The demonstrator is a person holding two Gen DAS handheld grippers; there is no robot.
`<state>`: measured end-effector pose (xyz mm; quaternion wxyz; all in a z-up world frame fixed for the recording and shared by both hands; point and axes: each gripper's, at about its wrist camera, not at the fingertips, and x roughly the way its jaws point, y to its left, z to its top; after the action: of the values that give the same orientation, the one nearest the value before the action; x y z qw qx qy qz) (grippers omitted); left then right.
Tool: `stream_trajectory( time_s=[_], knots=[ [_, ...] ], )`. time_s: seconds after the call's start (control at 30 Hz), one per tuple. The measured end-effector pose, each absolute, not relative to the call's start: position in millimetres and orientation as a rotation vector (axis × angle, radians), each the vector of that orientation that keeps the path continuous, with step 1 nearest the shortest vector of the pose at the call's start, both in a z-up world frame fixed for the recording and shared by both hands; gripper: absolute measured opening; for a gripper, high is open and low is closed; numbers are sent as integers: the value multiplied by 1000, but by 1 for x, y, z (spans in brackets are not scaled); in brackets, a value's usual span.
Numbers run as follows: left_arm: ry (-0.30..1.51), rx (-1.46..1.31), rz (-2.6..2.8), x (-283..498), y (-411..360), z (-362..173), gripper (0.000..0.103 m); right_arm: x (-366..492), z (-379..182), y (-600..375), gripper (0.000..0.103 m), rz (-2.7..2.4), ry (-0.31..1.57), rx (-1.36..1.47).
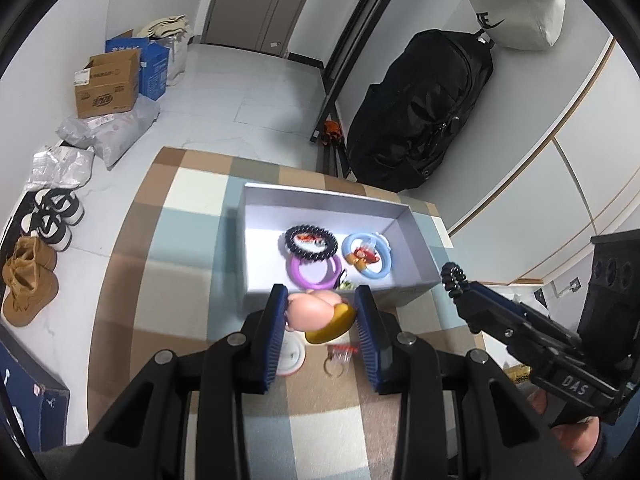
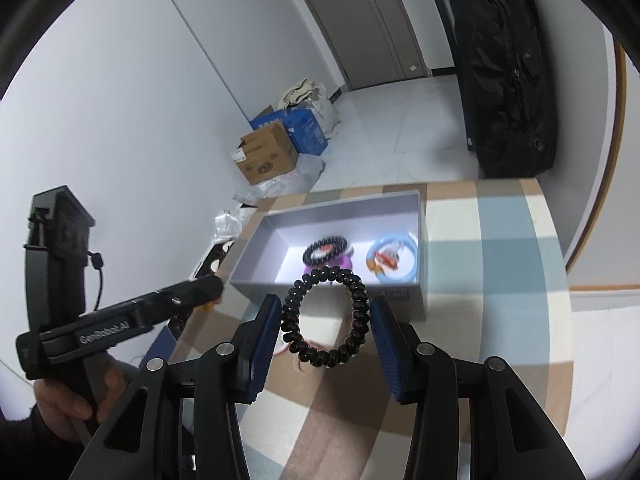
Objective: Organize jewelry
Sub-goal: 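Carry the figurine with left tool into the box while right carries the coiled bracelet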
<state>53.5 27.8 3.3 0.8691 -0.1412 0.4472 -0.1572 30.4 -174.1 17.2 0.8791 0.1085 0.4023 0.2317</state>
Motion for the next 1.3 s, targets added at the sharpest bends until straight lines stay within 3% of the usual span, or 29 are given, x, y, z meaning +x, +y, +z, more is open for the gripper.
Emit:
stream_trajectory(
  time_s=[0.57,1.3],
  knots=[
    [963,-288,-378,109,15,-12,28,104,17,-161,44,542,818,187],
    [991,-294,-407,125,8,-20,29,123,-16,-170,45,516,906,228]
  ],
)
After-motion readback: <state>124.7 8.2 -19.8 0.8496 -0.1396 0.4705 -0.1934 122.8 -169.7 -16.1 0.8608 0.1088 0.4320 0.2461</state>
